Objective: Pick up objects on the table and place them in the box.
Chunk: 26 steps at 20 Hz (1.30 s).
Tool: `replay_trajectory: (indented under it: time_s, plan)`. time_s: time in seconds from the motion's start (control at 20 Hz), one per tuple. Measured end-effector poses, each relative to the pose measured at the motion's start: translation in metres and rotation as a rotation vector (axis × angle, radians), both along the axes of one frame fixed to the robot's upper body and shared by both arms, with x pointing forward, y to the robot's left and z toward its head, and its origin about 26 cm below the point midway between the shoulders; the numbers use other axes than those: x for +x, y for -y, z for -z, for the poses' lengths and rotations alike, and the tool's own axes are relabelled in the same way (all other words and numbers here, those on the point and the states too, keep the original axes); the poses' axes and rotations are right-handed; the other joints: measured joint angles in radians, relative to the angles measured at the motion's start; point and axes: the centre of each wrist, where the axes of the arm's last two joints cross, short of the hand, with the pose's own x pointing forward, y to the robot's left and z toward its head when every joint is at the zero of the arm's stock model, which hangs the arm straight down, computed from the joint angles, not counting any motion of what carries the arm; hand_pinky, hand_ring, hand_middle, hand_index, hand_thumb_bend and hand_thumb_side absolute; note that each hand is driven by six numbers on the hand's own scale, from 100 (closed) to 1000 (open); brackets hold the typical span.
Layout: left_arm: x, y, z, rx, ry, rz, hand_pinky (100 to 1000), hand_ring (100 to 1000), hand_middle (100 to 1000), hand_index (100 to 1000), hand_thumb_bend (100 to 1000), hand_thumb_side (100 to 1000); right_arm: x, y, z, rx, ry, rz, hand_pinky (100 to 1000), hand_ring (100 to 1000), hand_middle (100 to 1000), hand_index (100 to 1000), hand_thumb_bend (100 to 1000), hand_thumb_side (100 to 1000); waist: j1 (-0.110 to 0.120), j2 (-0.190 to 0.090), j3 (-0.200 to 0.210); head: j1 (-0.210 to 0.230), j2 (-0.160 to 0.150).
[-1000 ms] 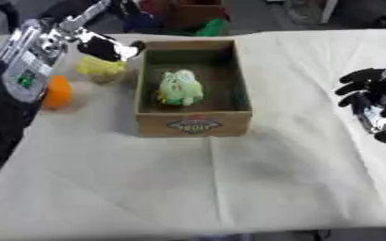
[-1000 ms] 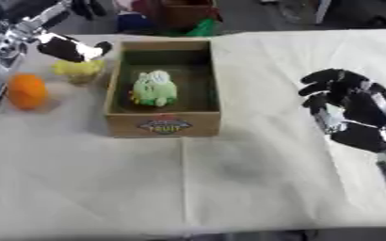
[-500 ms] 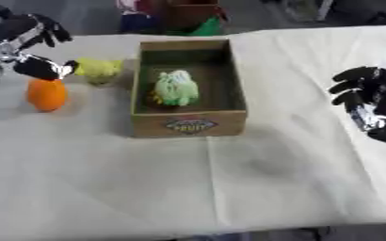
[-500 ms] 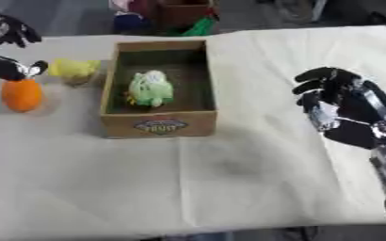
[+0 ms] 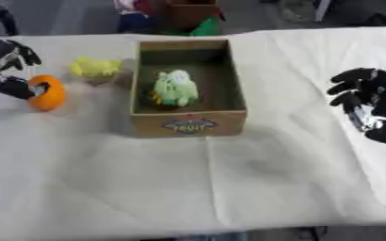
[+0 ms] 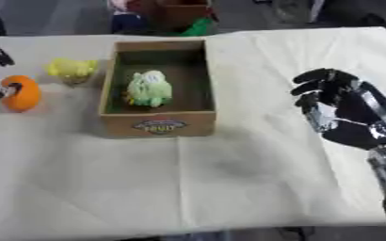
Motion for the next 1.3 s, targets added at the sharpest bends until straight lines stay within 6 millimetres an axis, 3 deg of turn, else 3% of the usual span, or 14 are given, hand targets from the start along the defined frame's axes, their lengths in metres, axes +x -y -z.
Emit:
replay_trajectory:
  time_s: [0.15, 0.25, 0.35, 0.4, 0.5, 0.75, 0.95, 1.15, 1.3]
  plan:
    - [0.001, 0.000, 0.005, 0.033, -0.036, -0.013, 737, 672, 666, 766, 354, 266, 0.000, 0.000, 0.000, 0.000, 0.001, 0.002, 612, 700, 713, 754, 100, 153, 0.000, 0.000, 0.000, -0.002, 0.000]
    - [0.003, 0.000, 0.008, 0.047, -0.048, -0.018, 709, 610, 598, 715, 291, 250, 0.000, 0.001, 0.000, 0.000, 0.000, 0.002, 612, 700, 713, 755, 100, 153, 0.000, 0.000, 0.000, -0.003, 0.000]
    - [0.004, 0.002, 0.011, 0.057, -0.047, -0.020, 675, 536, 517, 639, 252, 236, 0.000, 0.001, 0.000, 0.001, 0.000, 0.002, 613, 700, 713, 755, 100, 153, 0.000, 0.000, -0.001, -0.003, 0.000]
    - [0.004, 0.002, 0.011, 0.061, -0.038, -0.020, 633, 460, 428, 540, 211, 220, 0.000, 0.001, 0.000, 0.001, 0.000, 0.003, 613, 700, 713, 755, 100, 153, 0.000, 0.000, -0.001, -0.003, 0.000]
    - [0.005, 0.005, 0.011, 0.056, 0.001, -0.017, 605, 407, 350, 470, 163, 201, 0.000, 0.001, 0.000, 0.001, 0.000, 0.005, 613, 701, 713, 755, 100, 153, -0.001, 0.000, -0.002, -0.003, 0.000]
    - [0.005, 0.017, -0.002, -0.006, 0.154, 0.016, 589, 380, 312, 435, 115, 196, 0.000, 0.002, 0.000, 0.001, -0.001, 0.005, 613, 701, 714, 755, 100, 152, -0.002, 0.001, -0.002, -0.004, 0.000]
    - [0.005, 0.044, -0.038, -0.090, 0.295, 0.112, 595, 392, 325, 448, 104, 198, 0.000, 0.002, 0.001, 0.001, -0.003, 0.006, 613, 701, 714, 756, 100, 151, -0.002, 0.000, -0.003, -0.003, 0.000]
    - [0.005, 0.088, -0.071, -0.149, 0.376, 0.264, 605, 404, 336, 460, 116, 197, 0.000, 0.002, 0.001, -0.001, -0.005, 0.004, 613, 701, 713, 756, 100, 152, -0.002, -0.002, -0.006, -0.002, 0.000]
    - [0.007, 0.123, -0.082, -0.163, 0.375, 0.390, 611, 413, 347, 473, 125, 197, 0.000, 0.000, 0.001, -0.003, -0.007, -0.003, 613, 701, 714, 756, 100, 152, -0.003, -0.002, -0.013, 0.003, 0.000]
